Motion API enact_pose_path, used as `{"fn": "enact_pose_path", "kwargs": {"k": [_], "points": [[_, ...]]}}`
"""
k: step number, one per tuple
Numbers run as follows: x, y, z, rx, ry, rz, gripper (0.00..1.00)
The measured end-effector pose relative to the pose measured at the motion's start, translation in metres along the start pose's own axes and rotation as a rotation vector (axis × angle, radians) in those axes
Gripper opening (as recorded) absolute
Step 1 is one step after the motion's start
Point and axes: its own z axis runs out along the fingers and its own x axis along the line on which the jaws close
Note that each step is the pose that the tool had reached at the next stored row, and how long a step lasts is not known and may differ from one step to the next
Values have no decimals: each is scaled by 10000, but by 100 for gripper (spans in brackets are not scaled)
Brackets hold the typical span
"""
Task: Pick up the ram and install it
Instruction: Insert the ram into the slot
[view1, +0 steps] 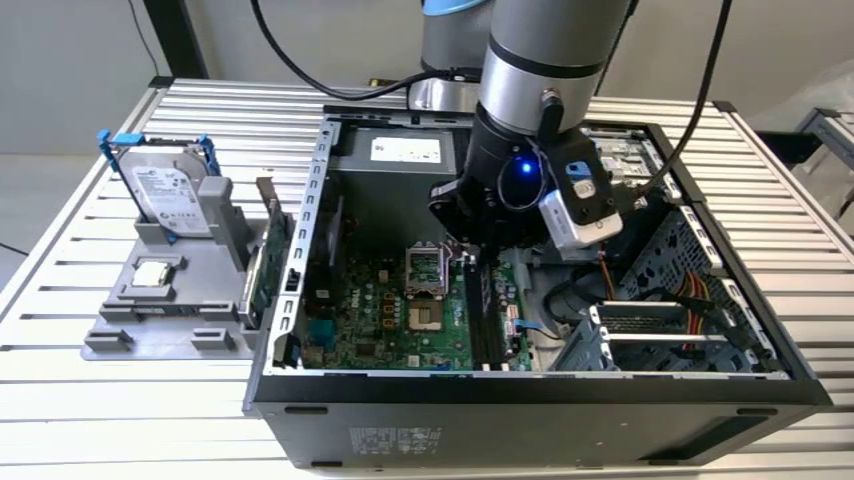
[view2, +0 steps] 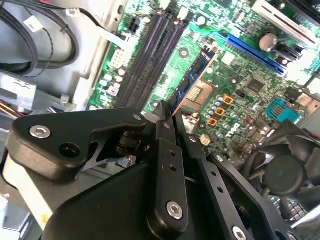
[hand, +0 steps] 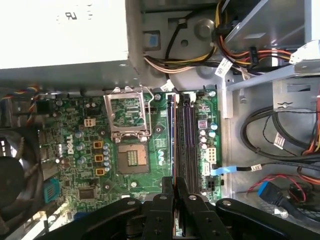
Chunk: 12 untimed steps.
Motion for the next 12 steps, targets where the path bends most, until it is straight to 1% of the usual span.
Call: {"fn": "enact_pose_path", "kwargs": {"k": [9, 12], "points": [[-188, 22, 8, 3, 1, -4, 0], [-270, 30, 12, 2, 0, -4, 0]]}}
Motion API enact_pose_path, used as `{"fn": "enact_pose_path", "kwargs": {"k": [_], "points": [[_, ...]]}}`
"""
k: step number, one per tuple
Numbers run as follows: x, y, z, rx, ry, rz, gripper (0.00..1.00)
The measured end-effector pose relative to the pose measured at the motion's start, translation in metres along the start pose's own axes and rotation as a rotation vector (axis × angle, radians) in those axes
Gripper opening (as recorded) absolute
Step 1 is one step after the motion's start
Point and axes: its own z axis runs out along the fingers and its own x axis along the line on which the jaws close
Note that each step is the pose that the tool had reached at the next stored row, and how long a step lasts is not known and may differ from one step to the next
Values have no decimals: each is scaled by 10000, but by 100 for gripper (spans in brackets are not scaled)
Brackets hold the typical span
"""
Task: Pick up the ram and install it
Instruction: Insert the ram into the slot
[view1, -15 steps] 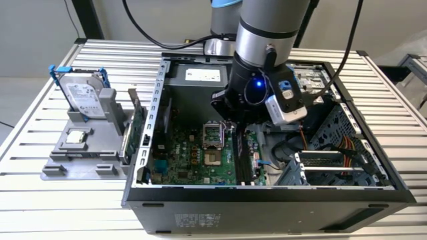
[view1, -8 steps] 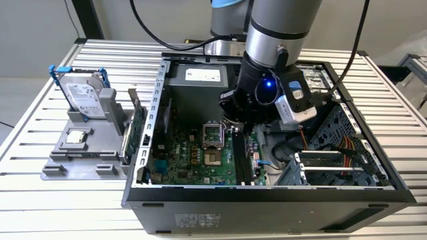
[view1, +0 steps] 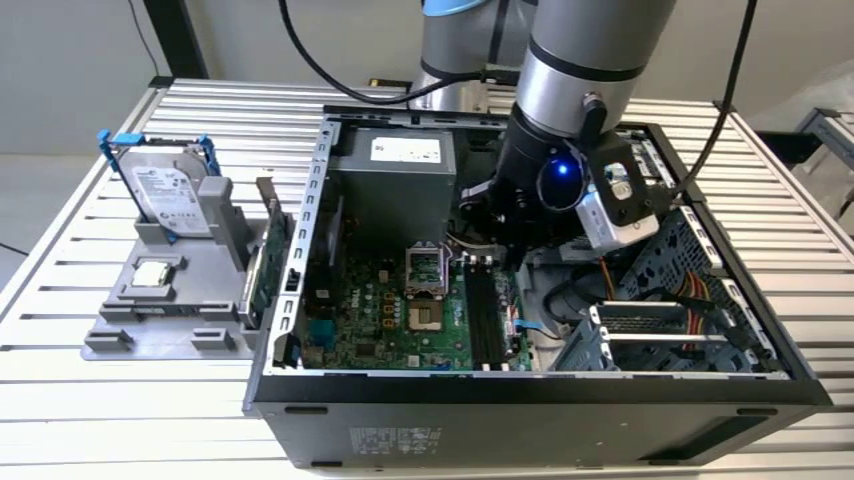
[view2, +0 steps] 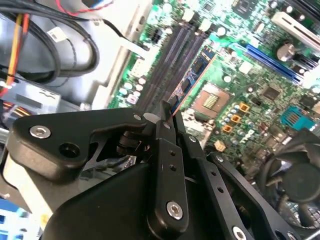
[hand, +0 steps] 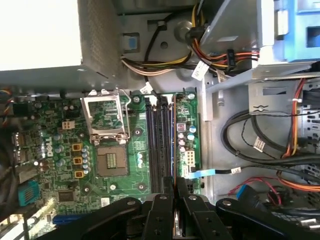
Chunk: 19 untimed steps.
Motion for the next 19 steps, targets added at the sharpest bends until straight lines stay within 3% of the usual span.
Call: {"fn": "enact_pose_path", "kwargs": {"k": [5, 12, 19], "points": [[-81, 8, 9, 0, 0, -2, 0], [-83, 2, 15, -23, 1, -11, 0], [-83, 5, 137, -27, -12, -220, 0]]}}
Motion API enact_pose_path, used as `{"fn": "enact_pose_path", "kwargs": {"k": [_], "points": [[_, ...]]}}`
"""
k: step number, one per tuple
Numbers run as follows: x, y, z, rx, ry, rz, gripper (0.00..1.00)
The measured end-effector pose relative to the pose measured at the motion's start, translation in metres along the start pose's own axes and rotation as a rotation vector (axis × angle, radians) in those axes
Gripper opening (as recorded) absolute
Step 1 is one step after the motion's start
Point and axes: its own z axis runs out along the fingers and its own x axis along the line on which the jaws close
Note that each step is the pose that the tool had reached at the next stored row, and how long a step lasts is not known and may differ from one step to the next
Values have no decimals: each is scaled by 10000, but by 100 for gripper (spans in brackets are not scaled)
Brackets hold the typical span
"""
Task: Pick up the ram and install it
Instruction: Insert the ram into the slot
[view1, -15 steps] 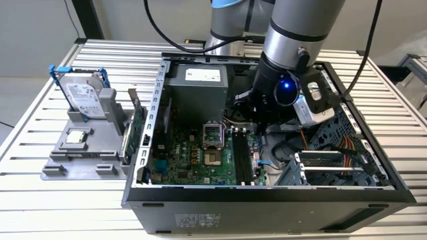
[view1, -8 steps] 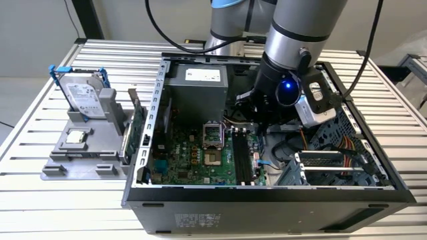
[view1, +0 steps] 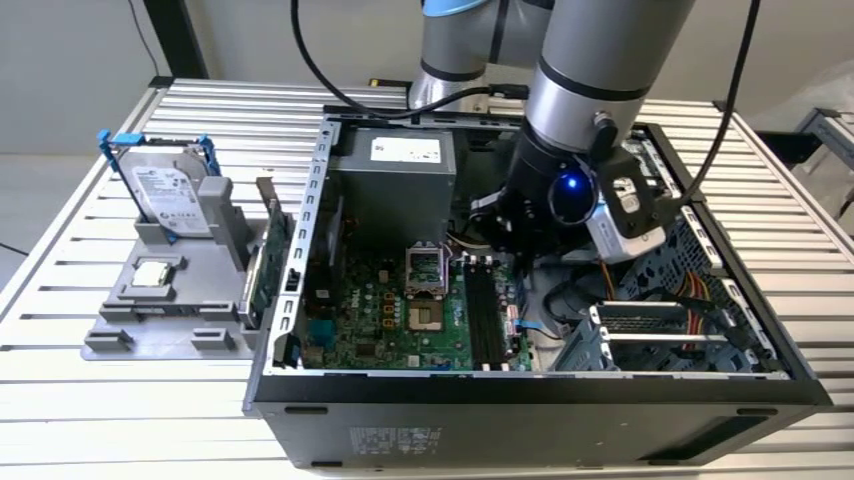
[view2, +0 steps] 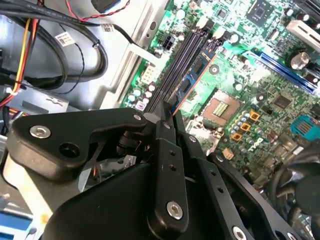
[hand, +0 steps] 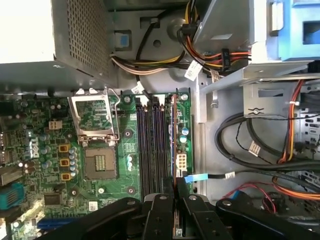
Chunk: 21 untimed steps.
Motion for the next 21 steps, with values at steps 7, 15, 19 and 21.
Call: {"fn": "enact_pose_path", "kwargs": {"k": [7, 15, 19, 21], "points": [[0, 1, 125, 0, -1, -247, 0], [-2, 2, 245, 0, 2, -346, 0], [-6, 1, 256, -2, 3, -349, 0], [-14, -2, 276, -2, 3, -349, 0]]}}
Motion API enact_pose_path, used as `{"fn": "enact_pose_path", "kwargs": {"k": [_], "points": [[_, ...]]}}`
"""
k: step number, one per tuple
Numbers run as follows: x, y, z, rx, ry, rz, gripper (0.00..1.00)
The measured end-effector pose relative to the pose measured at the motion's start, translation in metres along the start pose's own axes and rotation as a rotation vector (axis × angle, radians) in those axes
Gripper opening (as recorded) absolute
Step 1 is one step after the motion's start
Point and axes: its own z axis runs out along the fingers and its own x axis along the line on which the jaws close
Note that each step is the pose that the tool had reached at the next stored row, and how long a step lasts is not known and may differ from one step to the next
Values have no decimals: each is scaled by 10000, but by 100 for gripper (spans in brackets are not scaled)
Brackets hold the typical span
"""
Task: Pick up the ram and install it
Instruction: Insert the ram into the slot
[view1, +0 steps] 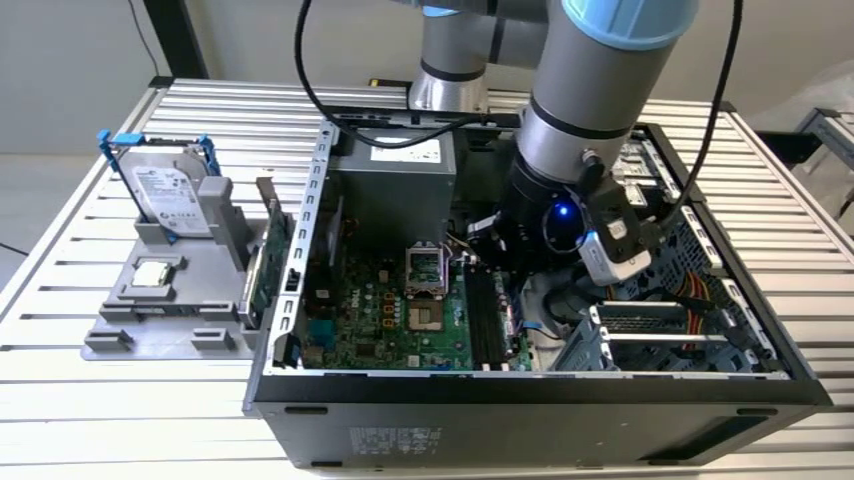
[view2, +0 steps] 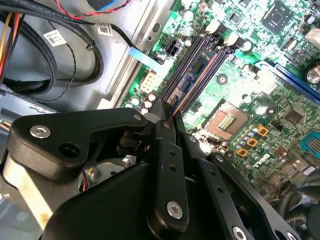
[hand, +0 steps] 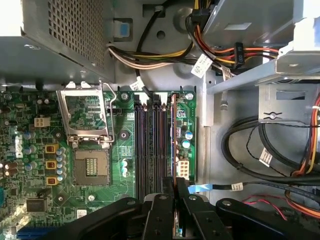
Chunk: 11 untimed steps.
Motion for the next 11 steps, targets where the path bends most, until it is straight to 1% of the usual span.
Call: {"fn": "enact_pose_path", "kwargs": {"k": [4, 11], "points": [[-1, -3, 49, 3, 0, -80, 0], [-3, -39, 110, 3, 0, -149, 0]]}}
